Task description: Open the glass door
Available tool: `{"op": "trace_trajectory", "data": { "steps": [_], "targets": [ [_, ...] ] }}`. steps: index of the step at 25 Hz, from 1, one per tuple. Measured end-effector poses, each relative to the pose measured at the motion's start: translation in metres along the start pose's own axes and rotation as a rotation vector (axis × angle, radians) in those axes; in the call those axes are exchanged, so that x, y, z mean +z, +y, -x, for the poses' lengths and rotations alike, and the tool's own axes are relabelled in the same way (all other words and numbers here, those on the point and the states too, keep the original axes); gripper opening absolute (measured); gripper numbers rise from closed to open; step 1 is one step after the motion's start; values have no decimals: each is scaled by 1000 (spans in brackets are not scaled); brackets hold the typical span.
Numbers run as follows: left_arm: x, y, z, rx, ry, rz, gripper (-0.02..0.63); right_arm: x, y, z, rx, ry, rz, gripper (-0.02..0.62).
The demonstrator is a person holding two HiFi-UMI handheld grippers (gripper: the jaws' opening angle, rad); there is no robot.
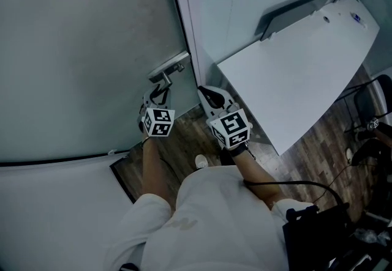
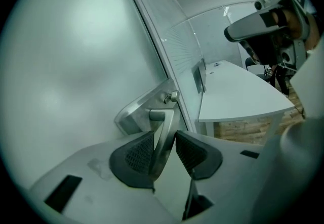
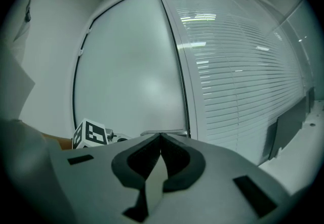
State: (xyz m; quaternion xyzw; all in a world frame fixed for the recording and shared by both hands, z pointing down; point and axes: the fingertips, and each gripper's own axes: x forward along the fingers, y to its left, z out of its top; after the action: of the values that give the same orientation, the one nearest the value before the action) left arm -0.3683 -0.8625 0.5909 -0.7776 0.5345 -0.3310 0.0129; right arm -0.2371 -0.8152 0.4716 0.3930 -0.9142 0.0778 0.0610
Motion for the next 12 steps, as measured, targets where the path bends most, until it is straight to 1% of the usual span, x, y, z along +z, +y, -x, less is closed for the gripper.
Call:
{"op": "trace_trajectory", "data": {
  "steps": [2, 6, 10, 12],
  "targets": [
    [1, -3, 5, 16, 17, -55, 132, 3, -1, 5, -13, -4, 4, 3],
    [5, -8, 13, 51, 65, -223, 132, 5, 3, 13, -29, -8, 12, 3],
    [1, -18, 22, 52, 71, -289, 132, 1, 21, 24, -28, -12, 25, 3],
    [3, -19, 24, 44, 78, -303, 132, 2, 26, 26, -33, -13, 30, 3]
  ]
}}
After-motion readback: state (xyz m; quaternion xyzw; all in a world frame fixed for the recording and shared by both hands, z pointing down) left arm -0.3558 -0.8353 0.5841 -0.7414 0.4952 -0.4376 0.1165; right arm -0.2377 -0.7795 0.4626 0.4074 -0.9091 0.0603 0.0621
